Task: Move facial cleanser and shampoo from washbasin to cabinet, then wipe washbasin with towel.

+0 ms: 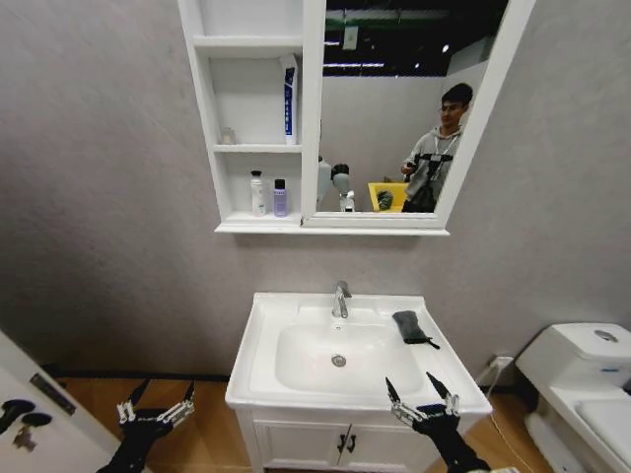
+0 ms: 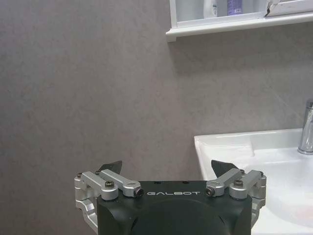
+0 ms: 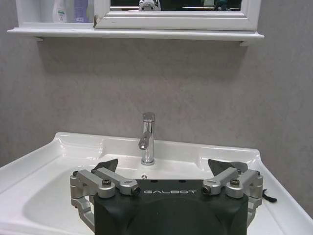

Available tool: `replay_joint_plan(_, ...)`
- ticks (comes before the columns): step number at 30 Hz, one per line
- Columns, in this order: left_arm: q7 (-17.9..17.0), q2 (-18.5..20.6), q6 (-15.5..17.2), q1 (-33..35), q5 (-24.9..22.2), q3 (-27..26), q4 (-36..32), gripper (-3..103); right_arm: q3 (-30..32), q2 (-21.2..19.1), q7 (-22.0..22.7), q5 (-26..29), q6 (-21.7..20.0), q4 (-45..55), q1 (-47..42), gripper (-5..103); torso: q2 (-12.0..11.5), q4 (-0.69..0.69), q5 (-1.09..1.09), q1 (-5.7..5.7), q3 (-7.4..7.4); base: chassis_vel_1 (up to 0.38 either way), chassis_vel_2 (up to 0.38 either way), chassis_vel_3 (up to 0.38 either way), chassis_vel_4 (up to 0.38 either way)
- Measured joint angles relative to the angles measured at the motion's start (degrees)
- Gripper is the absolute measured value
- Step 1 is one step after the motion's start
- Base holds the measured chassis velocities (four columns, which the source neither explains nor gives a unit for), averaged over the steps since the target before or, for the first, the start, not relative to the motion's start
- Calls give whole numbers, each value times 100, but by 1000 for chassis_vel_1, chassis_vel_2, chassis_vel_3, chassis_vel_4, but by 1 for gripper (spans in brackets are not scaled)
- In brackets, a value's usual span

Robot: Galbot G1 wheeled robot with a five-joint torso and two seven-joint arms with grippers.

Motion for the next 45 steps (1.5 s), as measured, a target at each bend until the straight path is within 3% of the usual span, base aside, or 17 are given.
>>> replay_joint_plan(2,-1,0,0,0,0,0,1,100,0,0,0,0,1,1,0,100,0,-2,-10,1,0,247,-244,-244,238)
replay_joint_plan(4,0,0,0,0,0,0,0,100,0,0,1,0,2,-2,-1,100,1,-4,1,-1,-1,249,-251,-257,267)
replay_joint_plan(6,0,0,0,0,0,0,1,100,1,0,1,0,3,-2,-1,100,0,-3,-12,0,0,279,-291,-286,278)
replay_joint_plan(11,-2,1,0,-1,0,-2,0,100,-1,0,3,0,4,-5,-2,100,0,-3,-2,0,0,336,-321,-317,316)
replay_joint_plan(12,2,0,1,0,0,1,1,100,1,0,4,-1,7,-4,-1,100,1,-4,-12,-1,-1,373,-396,-347,360)
replay_joint_plan(13,-1,0,0,-1,0,-1,0,100,-1,1,3,-1,6,-4,-1,100,1,-1,1,-1,-1,373,-365,-357,360)
replay_joint_plan(21,1,-1,0,0,0,1,1,100,0,0,6,-1,8,-5,-1,100,0,-2,-1,0,0,362,-371,-371,364)
replay_joint_plan(23,0,0,1,0,0,0,1,100,0,1,6,-1,9,-5,-1,100,2,-5,-10,-1,-2,351,-366,-374,348)
replay_joint_plan(24,-1,0,0,0,1,-1,1,100,-1,1,6,-1,9,-5,0,100,1,1,-1,-1,0,343,-341,-342,323)
replay_joint_plan(27,2,0,0,0,0,-1,0,100,0,1,6,-1,8,-5,0,100,0,-2,1,2,0,356,-345,-342,339)
replay_joint_plan(28,-3,0,0,0,0,0,1,100,0,1,6,-1,8,-4,-1,100,1,-4,-14,0,-1,362,-342,-337,348)
replay_joint_plan(30,-1,0,0,0,0,-1,0,100,0,0,6,0,9,-5,0,100,-1,0,2,2,1,363,-355,-339,347)
replay_joint_plan(33,-2,0,0,0,0,-1,1,100,-1,1,6,0,9,-5,0,100,1,-2,-9,0,-1,358,-371,-344,360)
replay_joint_plan(38,-1,0,0,0,0,-1,1,100,-1,1,6,0,9,-5,0,100,0,-2,-1,1,0,374,-349,-358,363)
replay_joint_plan(39,0,0,0,0,0,1,2,100,1,1,7,-1,9,-4,-1,100,1,-6,-16,-1,-2,338,-362,-344,333)
replay_joint_plan(40,0,0,0,-1,0,-1,0,100,0,1,6,0,9,-5,0,100,1,-2,1,-1,-1,381,-337,-351,333)
replay_joint_plan(45,-1,-1,1,2,0,-1,1,100,0,1,6,0,8,-5,-1,100,5,1,-7,-6,-4,324,-301,-324,310)
